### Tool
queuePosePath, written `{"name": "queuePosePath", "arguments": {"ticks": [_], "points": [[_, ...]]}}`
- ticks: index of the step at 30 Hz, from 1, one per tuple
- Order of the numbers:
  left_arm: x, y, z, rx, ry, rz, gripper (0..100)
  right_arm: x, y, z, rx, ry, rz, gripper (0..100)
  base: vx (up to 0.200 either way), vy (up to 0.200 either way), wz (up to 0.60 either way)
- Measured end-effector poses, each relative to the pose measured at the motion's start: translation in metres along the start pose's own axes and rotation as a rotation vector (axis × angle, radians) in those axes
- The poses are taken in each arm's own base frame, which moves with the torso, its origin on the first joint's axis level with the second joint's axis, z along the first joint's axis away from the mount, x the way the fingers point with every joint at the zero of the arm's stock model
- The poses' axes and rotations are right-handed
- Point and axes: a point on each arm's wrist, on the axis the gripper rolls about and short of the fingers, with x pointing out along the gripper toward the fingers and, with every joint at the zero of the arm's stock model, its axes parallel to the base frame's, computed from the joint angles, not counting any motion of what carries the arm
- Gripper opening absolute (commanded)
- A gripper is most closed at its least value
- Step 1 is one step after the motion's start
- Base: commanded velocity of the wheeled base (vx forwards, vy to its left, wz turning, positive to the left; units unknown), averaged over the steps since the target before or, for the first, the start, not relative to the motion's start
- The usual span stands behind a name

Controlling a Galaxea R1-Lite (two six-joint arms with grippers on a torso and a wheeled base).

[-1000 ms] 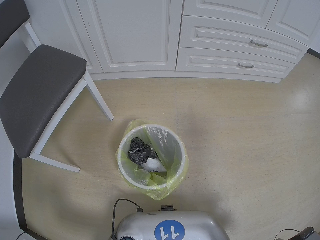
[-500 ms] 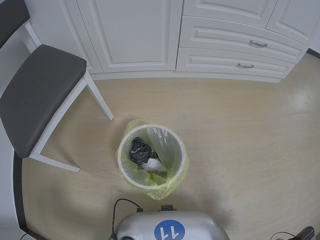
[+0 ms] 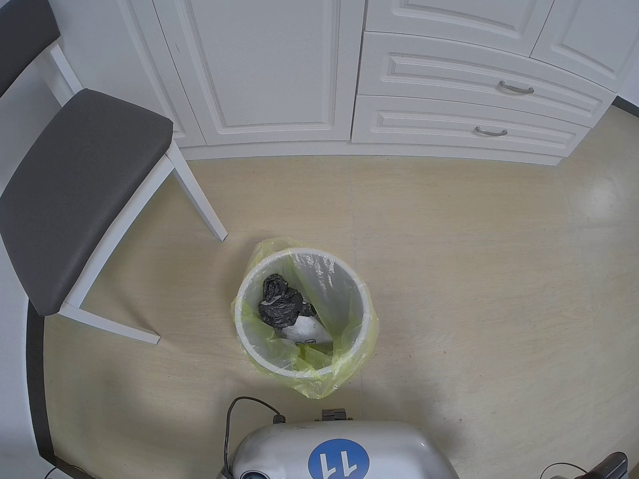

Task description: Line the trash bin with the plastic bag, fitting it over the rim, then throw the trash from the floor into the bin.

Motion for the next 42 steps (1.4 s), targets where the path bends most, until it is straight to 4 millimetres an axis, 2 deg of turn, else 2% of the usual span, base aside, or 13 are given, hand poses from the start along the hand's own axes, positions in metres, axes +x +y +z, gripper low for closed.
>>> {"name": "queuePosePath", "arguments": {"ticks": [6,11,19,25,31,35,39,42], "points": [[0.005,0.001,-0.014,-0.001,0.030,-0.002,100,0.008,-0.006,-0.019,0.007,0.034,-0.020,100,0.000,0.000,0.00],[0.010,0.001,-0.021,0.005,0.031,-0.003,100,0.014,-0.010,-0.030,0.000,-0.009,-0.014,100,0.000,0.000,0.00],[0.031,0.002,-0.027,0.012,-0.122,-0.008,100,0.022,-0.016,-0.048,-0.061,-0.105,-0.002,100,0.000,0.000,0.00],[0.053,0.003,-0.060,0.038,-0.119,-0.013,100,0.025,-0.022,-0.068,-0.135,-0.147,-0.010,100,0.000,0.000,0.00],[0.069,0.005,-0.108,0.071,-0.022,-0.013,100,0.026,-0.031,-0.095,-0.170,-0.123,-0.048,100,0.000,0.000,0.00],[0.074,0.006,-0.138,0.074,0.065,-0.009,100,0.025,-0.033,-0.101,-0.172,-0.119,-0.083,100,0.000,0.000,0.00],[0.074,0.007,-0.156,0.071,0.183,0.005,100,0.025,-0.034,-0.105,-0.175,-0.088,-0.098,100,0.000,0.000,0.00],[0.072,0.008,-0.164,0.048,0.242,0.017,100,0.026,-0.037,-0.113,-0.178,-0.002,-0.116,100,0.000,0.000,0.00]]}}
